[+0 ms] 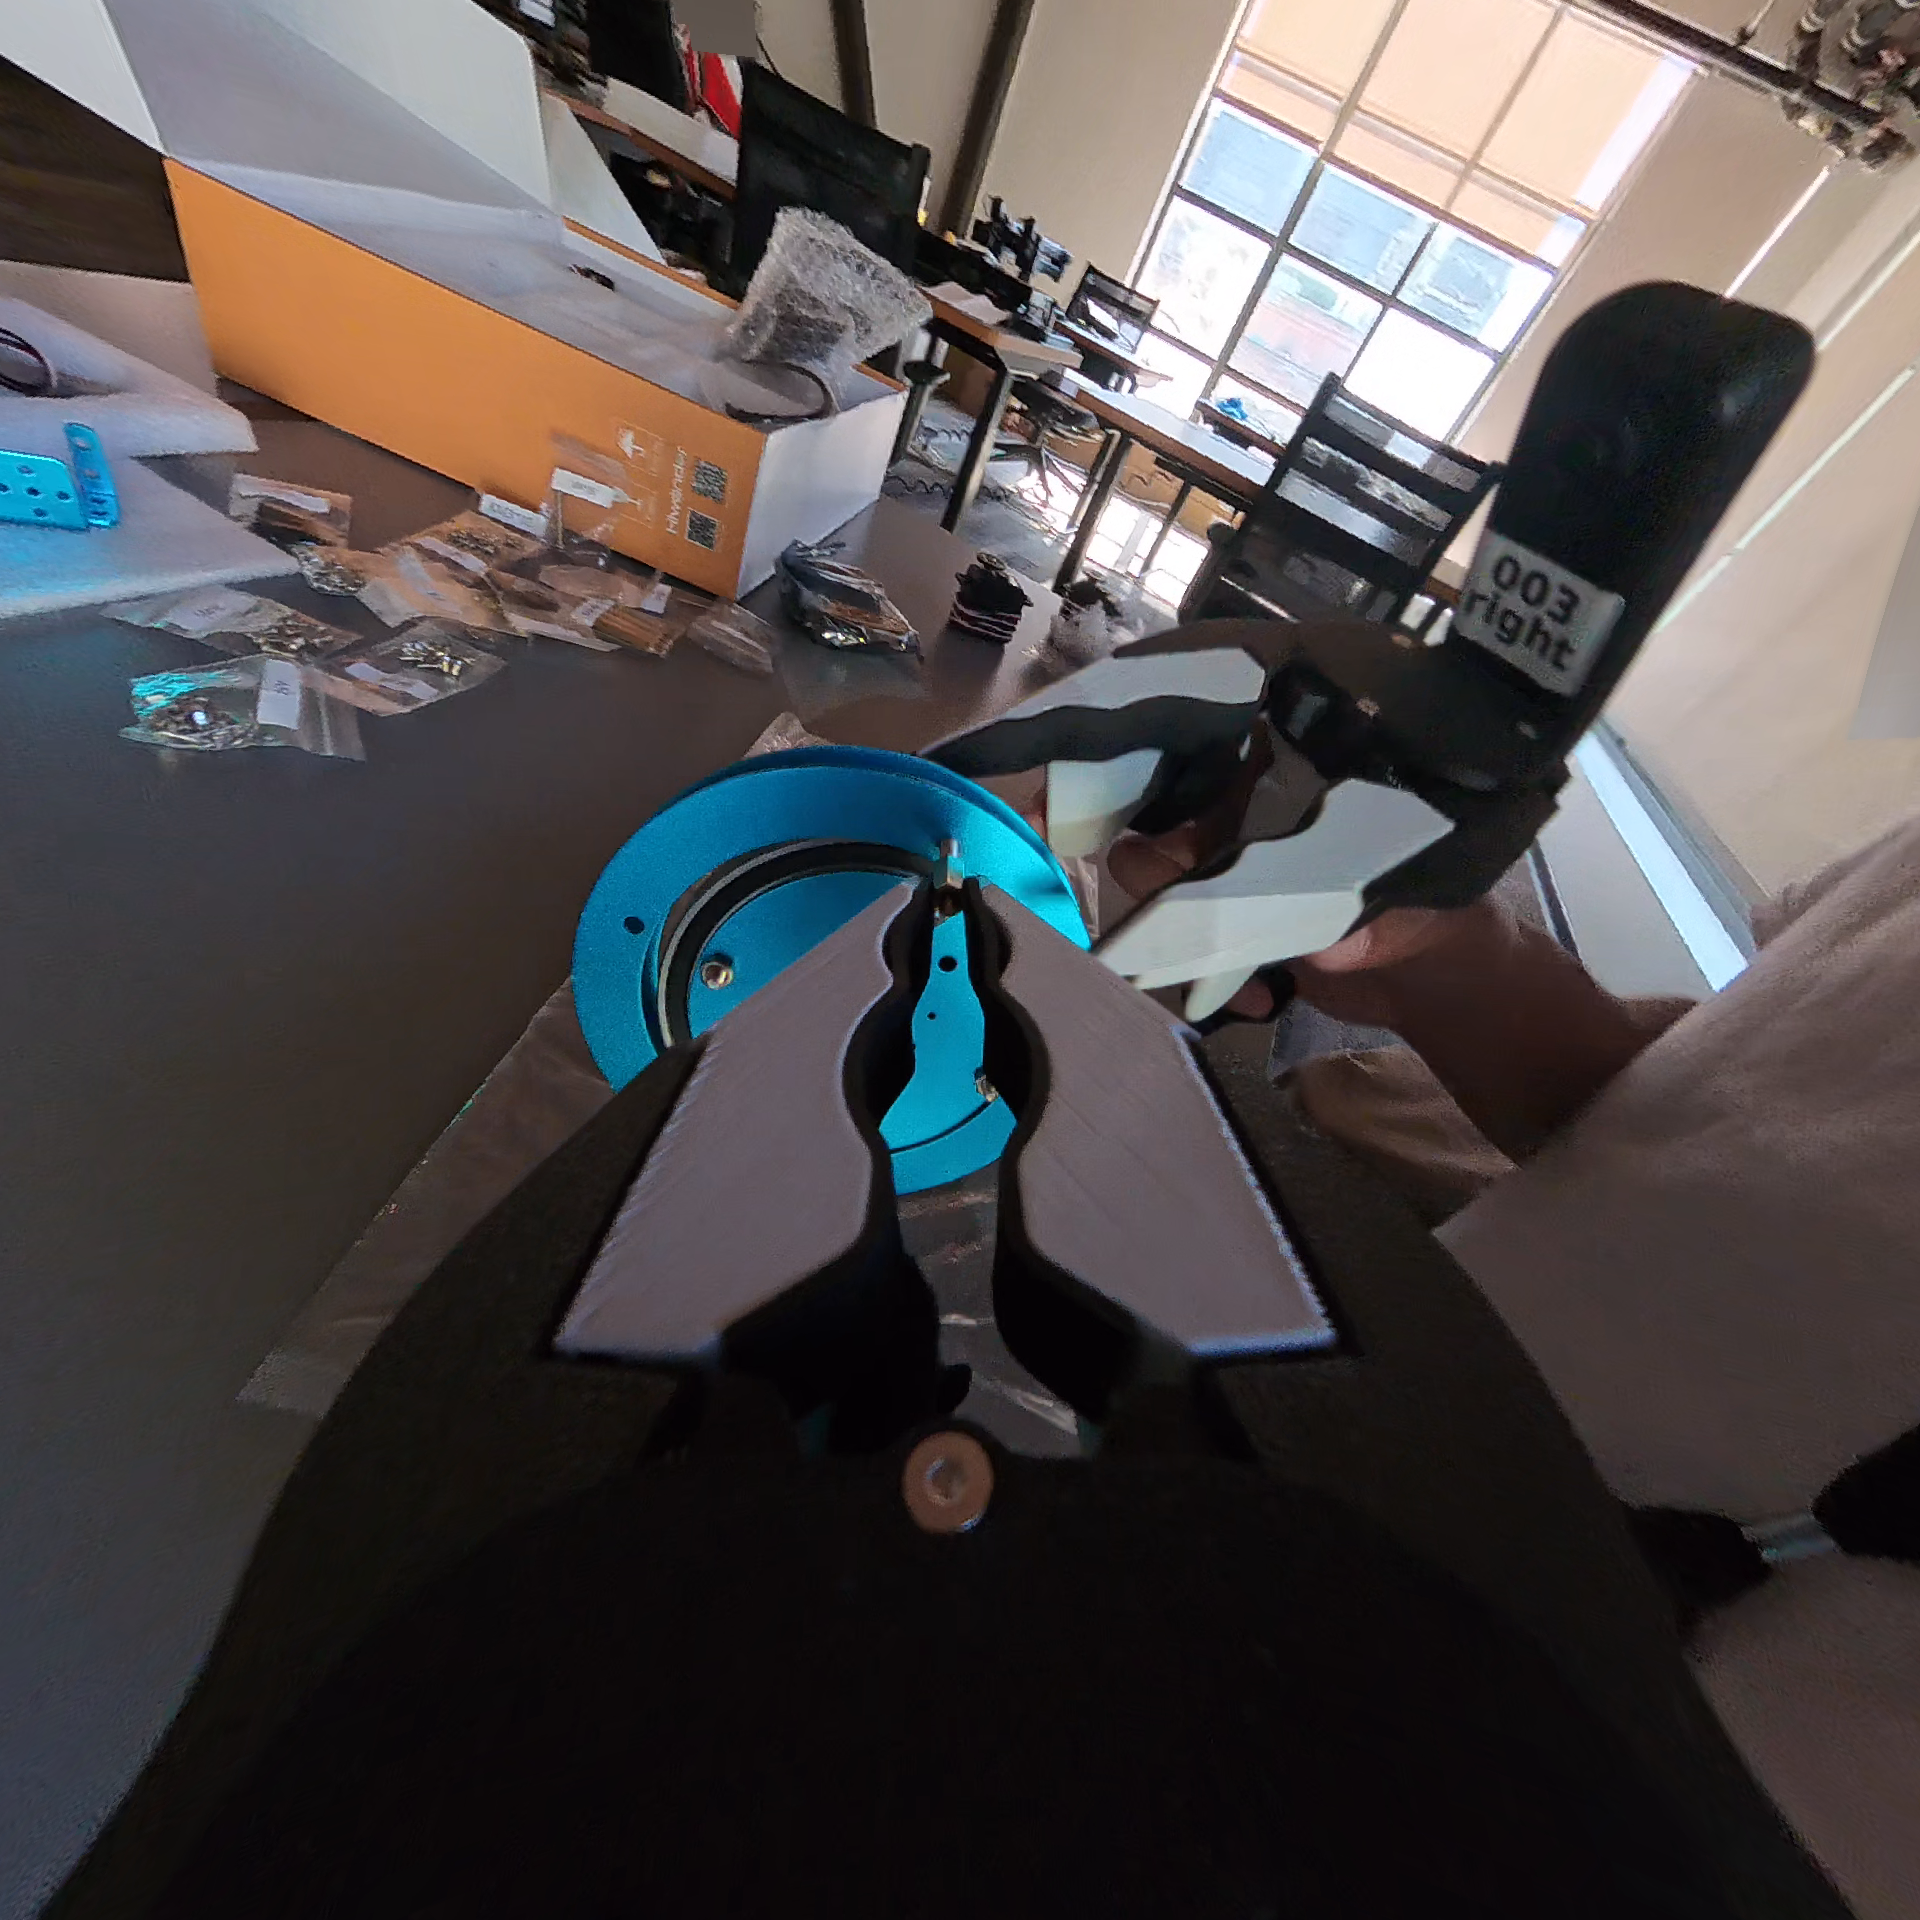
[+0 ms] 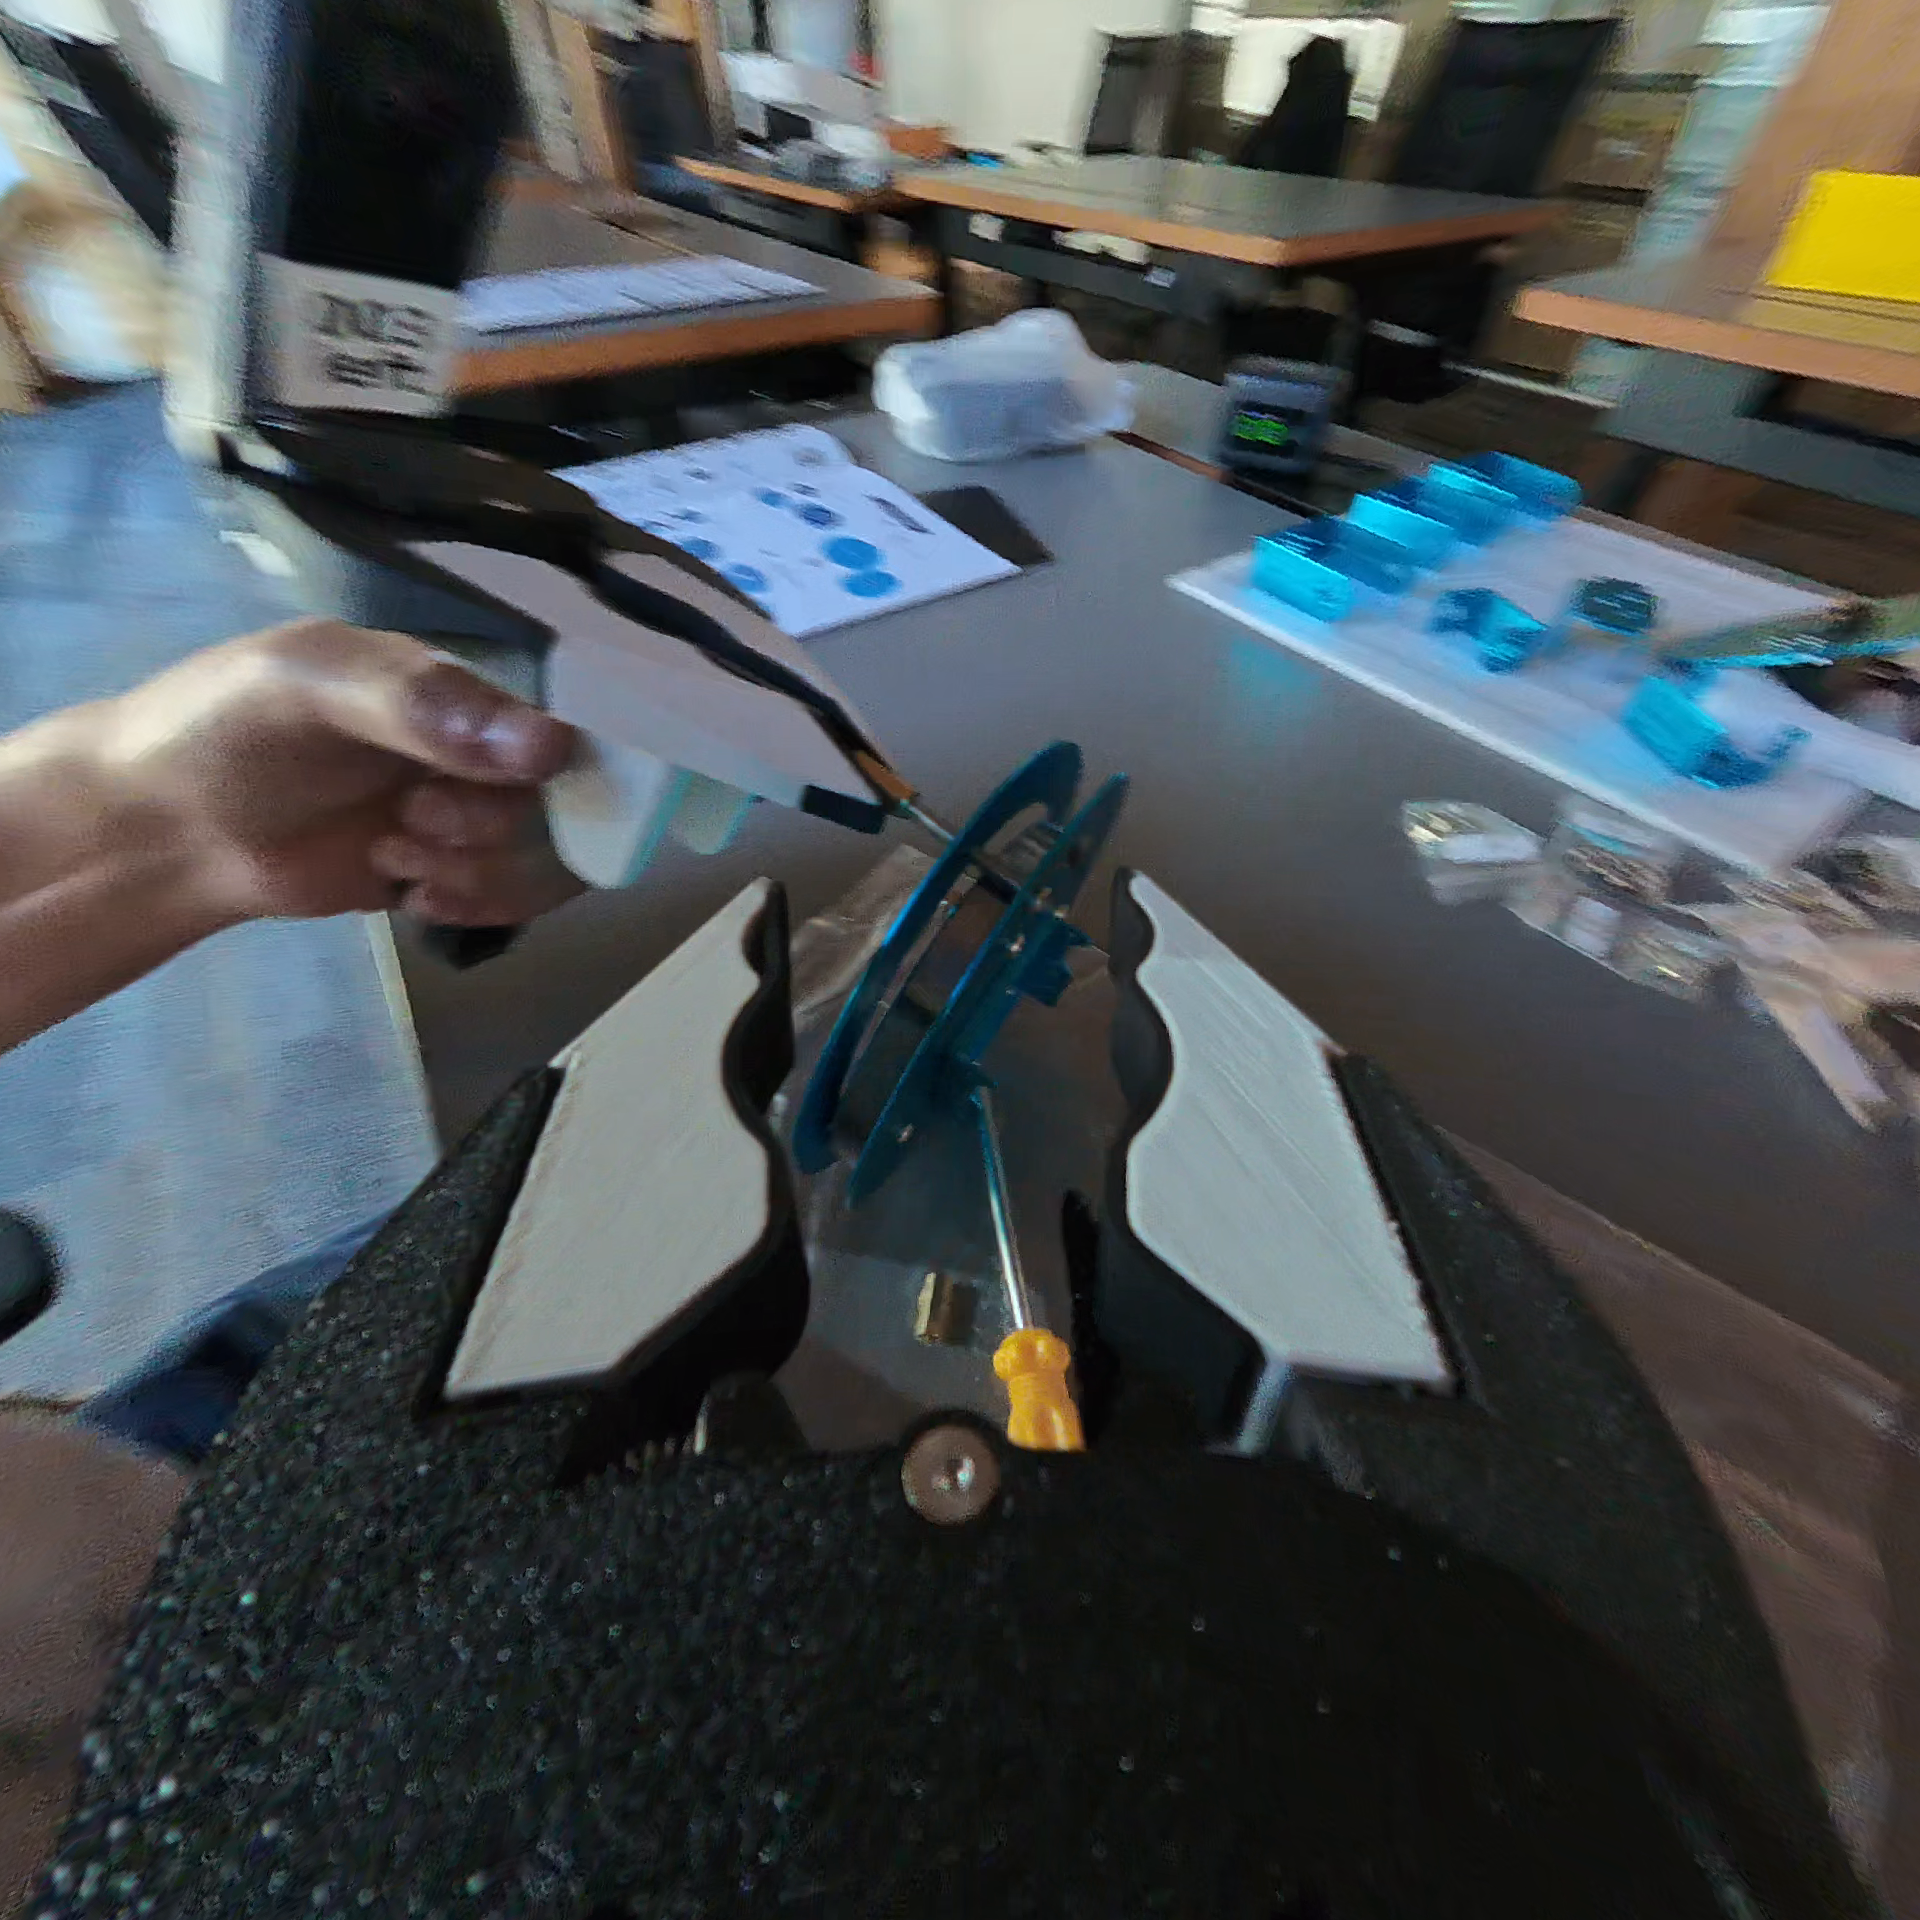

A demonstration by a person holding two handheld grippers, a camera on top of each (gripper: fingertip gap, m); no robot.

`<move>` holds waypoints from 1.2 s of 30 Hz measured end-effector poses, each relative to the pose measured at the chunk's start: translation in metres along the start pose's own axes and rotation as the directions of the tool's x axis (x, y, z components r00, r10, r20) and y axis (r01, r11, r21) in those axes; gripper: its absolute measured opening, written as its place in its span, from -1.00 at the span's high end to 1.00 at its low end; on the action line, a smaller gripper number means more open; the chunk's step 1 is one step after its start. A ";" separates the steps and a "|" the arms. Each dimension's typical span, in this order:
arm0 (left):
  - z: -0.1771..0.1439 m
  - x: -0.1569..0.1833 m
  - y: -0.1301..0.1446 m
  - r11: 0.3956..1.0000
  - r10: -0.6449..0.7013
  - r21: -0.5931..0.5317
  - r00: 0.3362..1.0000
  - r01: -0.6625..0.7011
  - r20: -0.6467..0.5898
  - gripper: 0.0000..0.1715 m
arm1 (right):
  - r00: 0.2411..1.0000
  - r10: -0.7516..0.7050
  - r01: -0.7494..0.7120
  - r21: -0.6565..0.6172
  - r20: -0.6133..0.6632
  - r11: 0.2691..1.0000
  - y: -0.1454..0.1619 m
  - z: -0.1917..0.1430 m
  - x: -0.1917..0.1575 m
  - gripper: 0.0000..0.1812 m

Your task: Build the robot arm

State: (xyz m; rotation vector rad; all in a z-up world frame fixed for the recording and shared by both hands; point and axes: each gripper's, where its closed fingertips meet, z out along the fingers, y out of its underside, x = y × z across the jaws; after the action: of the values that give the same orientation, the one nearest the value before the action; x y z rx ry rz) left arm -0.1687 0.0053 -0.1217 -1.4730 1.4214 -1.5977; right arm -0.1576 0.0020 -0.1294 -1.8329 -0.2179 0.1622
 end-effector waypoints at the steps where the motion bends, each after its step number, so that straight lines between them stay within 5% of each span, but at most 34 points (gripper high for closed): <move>1: 0.001 0.002 0.000 1.000 0.000 0.010 1.000 0.000 0.009 0.95 | 0.998 -0.010 0.010 -0.009 -0.067 1.000 0.002 0.003 0.004 0.43; 6: -0.003 0.006 0.003 0.995 -0.084 0.063 0.996 0.084 0.012 0.95 | 0.995 0.049 -0.051 -0.014 -0.091 0.999 0.003 0.005 0.004 0.79; 13: -0.019 0.016 0.013 0.980 -0.201 -0.004 0.979 0.201 -0.038 0.88 | 0.996 -0.030 0.026 -0.049 -0.085 0.998 0.001 0.010 -0.007 0.81; 19: -0.033 0.017 0.010 0.900 -0.436 -0.102 0.881 0.424 -0.182 0.74 | 0.991 -0.118 0.115 -0.061 -0.057 0.992 0.001 0.008 -0.014 0.81; 23: -0.022 0.015 0.021 0.864 -0.494 -0.207 0.851 0.459 -0.178 0.74 | 0.991 -0.127 0.125 -0.051 -0.046 0.991 0.002 0.007 -0.015 0.81; 26: -0.017 0.023 0.016 0.858 -0.509 -0.210 0.831 0.469 -0.223 0.90 | 0.987 -0.160 0.158 -0.048 -0.034 0.986 0.002 0.006 -0.016 0.81; 36: -0.005 0.024 0.016 0.836 -0.545 -0.049 0.817 0.547 -0.190 0.92 | 1.000 0.006 -0.006 -0.011 0.000 1.000 0.006 0.003 -0.007 0.80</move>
State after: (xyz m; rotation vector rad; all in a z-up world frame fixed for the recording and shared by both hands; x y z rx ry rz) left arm -0.1836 -0.0193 -0.1268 -1.8796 1.1357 -2.1413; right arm -0.1647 0.0019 -0.1363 -1.8445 -0.2135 0.1656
